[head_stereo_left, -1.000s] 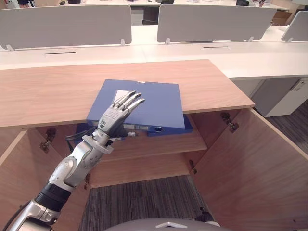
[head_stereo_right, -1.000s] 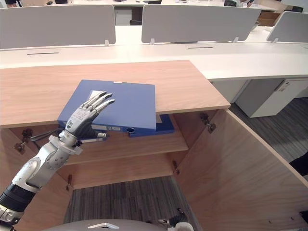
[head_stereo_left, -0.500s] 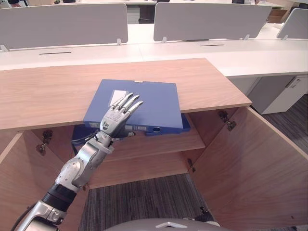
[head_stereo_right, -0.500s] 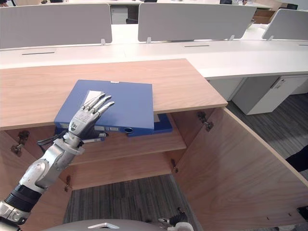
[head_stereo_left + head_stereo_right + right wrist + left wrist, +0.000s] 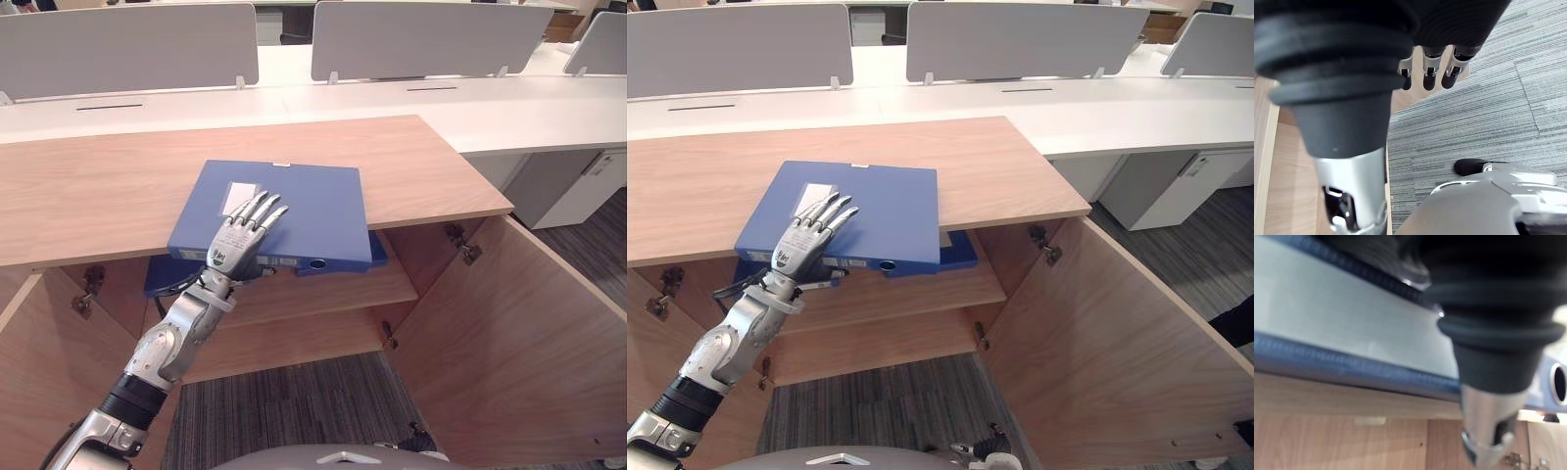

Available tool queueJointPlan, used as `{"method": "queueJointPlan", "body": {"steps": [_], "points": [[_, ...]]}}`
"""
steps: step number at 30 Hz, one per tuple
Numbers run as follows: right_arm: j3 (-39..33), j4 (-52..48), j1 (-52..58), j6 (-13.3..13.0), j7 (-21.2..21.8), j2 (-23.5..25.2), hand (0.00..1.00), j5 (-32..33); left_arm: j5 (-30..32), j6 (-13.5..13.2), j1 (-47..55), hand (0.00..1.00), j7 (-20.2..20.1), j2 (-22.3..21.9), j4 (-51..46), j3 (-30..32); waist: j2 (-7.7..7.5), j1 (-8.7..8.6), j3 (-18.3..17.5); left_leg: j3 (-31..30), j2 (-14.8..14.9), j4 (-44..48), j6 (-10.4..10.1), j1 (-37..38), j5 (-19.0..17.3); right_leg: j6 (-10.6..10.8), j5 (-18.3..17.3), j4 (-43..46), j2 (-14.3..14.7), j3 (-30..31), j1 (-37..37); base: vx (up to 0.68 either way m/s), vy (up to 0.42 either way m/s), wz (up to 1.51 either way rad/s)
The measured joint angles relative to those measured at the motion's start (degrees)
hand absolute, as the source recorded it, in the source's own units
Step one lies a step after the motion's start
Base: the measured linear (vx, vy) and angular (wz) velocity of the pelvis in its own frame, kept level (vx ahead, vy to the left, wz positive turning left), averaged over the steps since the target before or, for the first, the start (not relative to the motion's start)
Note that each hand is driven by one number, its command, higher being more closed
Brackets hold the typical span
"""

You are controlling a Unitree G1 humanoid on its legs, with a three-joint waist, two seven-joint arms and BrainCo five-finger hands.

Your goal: Walk over to the cabinet, pick up the folder, carry it to the office cabinet, place the folder inside the office cabinet, then close the office cabinet door

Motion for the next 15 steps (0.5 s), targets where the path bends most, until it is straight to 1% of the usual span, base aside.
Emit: {"method": "queueJointPlan", "body": {"steps": [4, 9, 12, 15], "points": [[-0.02, 0.00, -0.04, 0.01, 0.00, 0.00, 0.00, 0.01, 1.10, 0.63, -0.04, 1.00, 0.46, -0.46, 0.83, 0.46, 0.01, -0.13, 0.01, 0.33, 0.00, 0.00, 0.04, 0.18, -0.08, 0.00, 0.00, 0.00, 0.01, 0.40, -0.01, 0.00, 0.000, -0.04], [-0.10, 0.00, -0.01, 0.02, 0.00, 0.02, 0.00, 0.02, 2.17, 1.09, -1.56, 1.00, 2.61, -0.51, 2.56, 0.73, -0.04, -0.15, 0.05, 0.90, 0.02, -0.01, 0.10, 0.69, -0.31, 0.01, 0.00, -0.01, 0.03, 0.88, 0.19, -0.01, -0.006, -0.06], [-0.19, 0.00, -0.02, 0.02, 0.00, 0.02, 0.00, 0.02, 2.71, 1.19, -2.76, 1.00, 2.70, -1.08, 2.66, 2.40, -0.04, -0.28, 0.06, 0.91, 0.02, -0.01, 0.11, 0.72, -0.31, 0.02, 0.00, -0.01, 0.03, 0.89, 0.19, -0.01, -0.008, -0.01], [-0.75, 0.00, 0.02, 0.06, 0.00, 0.00, 0.00, 0.04, 2.66, 1.86, -3.62, 1.00, 2.82, -1.18, 2.77, 3.41, -0.04, -0.37, 0.06, 0.91, 0.03, -0.01, 0.10, 0.72, -0.31, 0.02, -0.01, -0.02, 0.04, 0.88, 0.19, 0.00, 0.000, 0.00]]}}
